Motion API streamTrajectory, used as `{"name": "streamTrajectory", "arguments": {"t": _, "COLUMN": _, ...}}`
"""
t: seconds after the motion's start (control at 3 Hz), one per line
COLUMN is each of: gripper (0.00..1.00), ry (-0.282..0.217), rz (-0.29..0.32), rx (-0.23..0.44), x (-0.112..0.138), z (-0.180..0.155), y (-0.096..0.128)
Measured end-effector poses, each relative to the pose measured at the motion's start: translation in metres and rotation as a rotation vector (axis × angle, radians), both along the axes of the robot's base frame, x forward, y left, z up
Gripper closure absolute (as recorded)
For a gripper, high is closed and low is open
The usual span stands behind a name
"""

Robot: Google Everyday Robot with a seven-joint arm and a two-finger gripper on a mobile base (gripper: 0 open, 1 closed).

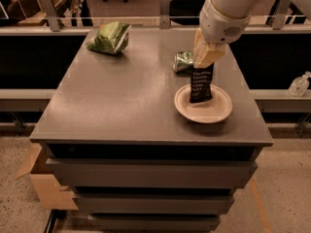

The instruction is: Pick rxbar chocolate from paper bowl and place on counter

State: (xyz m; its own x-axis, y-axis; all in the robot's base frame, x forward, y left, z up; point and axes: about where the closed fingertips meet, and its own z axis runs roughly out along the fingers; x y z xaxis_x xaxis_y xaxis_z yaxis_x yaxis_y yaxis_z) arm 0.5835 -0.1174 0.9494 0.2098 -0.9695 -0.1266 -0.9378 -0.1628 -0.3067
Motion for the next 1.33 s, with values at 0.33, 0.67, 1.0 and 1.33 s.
{"name": "streamTrajectory", "arguments": {"t": 0.33, "gripper": 1.0, "ry": -0.07, "rz": 0.034, "rx": 0.003, "x": 0.002, "z": 0.027, "y": 0.009}}
{"name": "streamTrajectory", "arguments": {"t": 0.67, "gripper": 1.0, "ry": -0.121, "rz": 0.079, "rx": 0.008, "x": 0.002, "z": 0.046, "y": 0.023}}
{"name": "streamTrajectory", "arguments": {"t": 1.0, "gripper": 1.0, "ry": -0.149, "rz": 0.134, "rx": 0.012, "x": 0.002, "z": 0.06, "y": 0.044}}
{"name": "streamTrajectory", "arguments": {"t": 1.33, "gripper": 1.0, "ry": -0.148, "rz": 0.185, "rx": 0.017, "x": 0.001, "z": 0.068, "y": 0.073}}
